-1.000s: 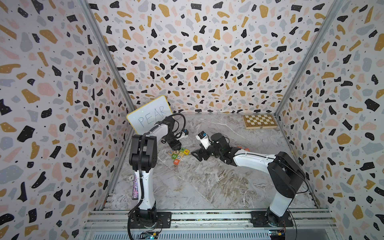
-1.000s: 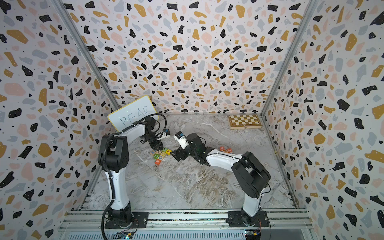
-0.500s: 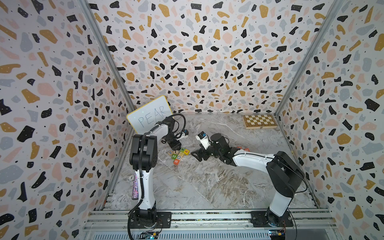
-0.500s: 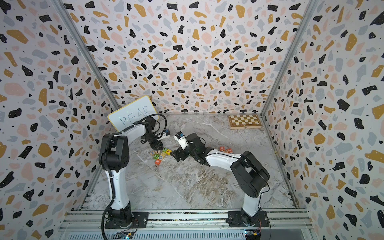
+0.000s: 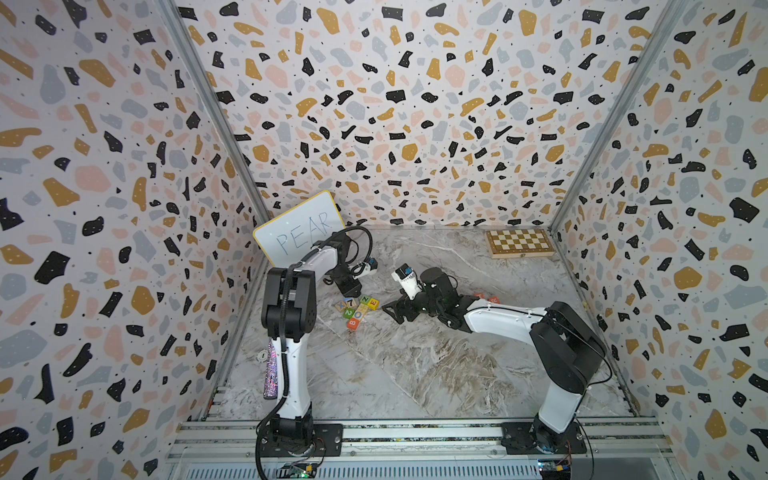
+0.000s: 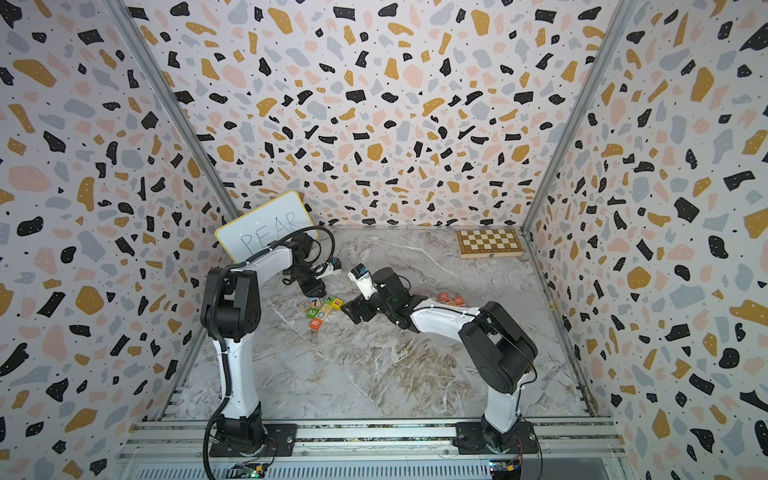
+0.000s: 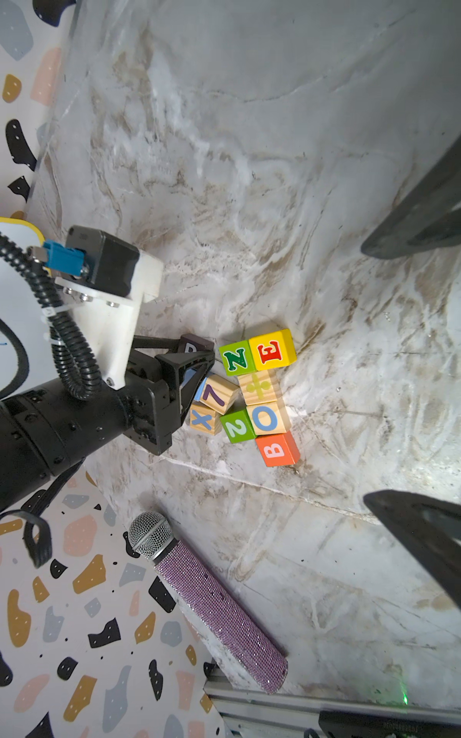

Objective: Spell the uppercase word “pear” with letter blocks
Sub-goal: Pick up the letter block from the center of the board.

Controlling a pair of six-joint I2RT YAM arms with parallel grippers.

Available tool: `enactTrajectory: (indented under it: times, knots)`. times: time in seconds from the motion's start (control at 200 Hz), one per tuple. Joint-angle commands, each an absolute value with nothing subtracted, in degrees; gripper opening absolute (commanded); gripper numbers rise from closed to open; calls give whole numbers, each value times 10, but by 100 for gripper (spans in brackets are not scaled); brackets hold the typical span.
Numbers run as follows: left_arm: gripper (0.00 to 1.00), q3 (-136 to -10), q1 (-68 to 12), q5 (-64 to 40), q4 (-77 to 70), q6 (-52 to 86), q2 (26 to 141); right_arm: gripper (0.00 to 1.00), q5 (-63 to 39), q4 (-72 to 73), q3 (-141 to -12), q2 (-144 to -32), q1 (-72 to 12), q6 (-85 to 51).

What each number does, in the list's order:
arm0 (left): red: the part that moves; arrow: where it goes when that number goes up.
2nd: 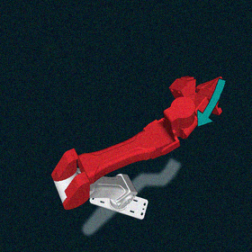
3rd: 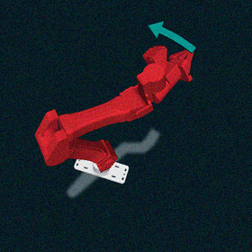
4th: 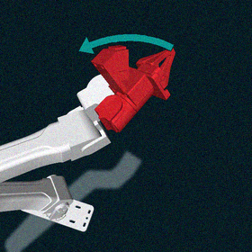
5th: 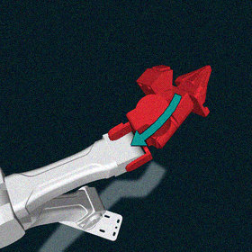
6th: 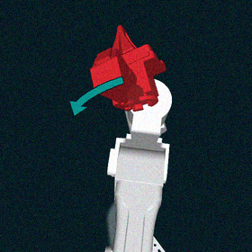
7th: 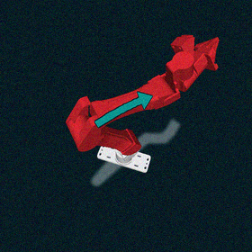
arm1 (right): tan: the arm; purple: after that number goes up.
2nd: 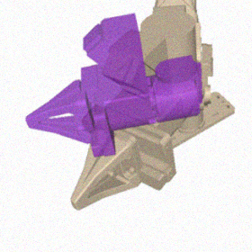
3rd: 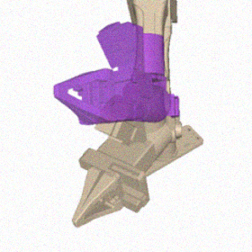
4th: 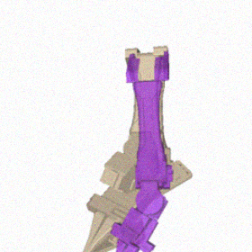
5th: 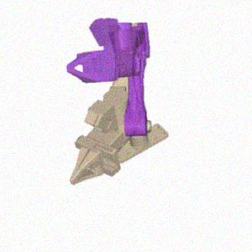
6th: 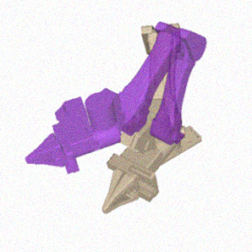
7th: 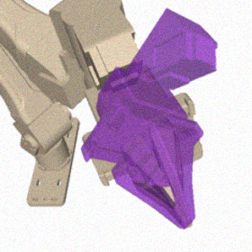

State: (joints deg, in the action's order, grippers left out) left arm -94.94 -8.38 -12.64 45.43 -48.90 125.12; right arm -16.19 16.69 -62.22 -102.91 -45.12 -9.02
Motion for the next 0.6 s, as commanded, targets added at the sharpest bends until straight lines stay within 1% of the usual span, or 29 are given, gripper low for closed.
enactTrajectory:
  times: [0.0, 0.2, 0.265, 0.366, 0.596]
  knots:
    - [37, -953, -89, -126, 483, -496, 1271, 91, -154, 168, -624, -1023, -450, -93]
    - [30, -954, -89, -127, 479, -492, 1271, 91, -142, 164, -625, -1022, -449, -90]
    - [25, -955, -89, -127, 479, -490, 1270, 91, -136, 162, -626, -1020, -447, -89]
    - [21, -962, -89, -124, 474, -478, 1270, 91, -133, 160, -625, -1013, -442, -90]
    - [18, -970, -89, -123, 470, -457, 1252, 91, -134, 172, -610, -1004, -435, -100]
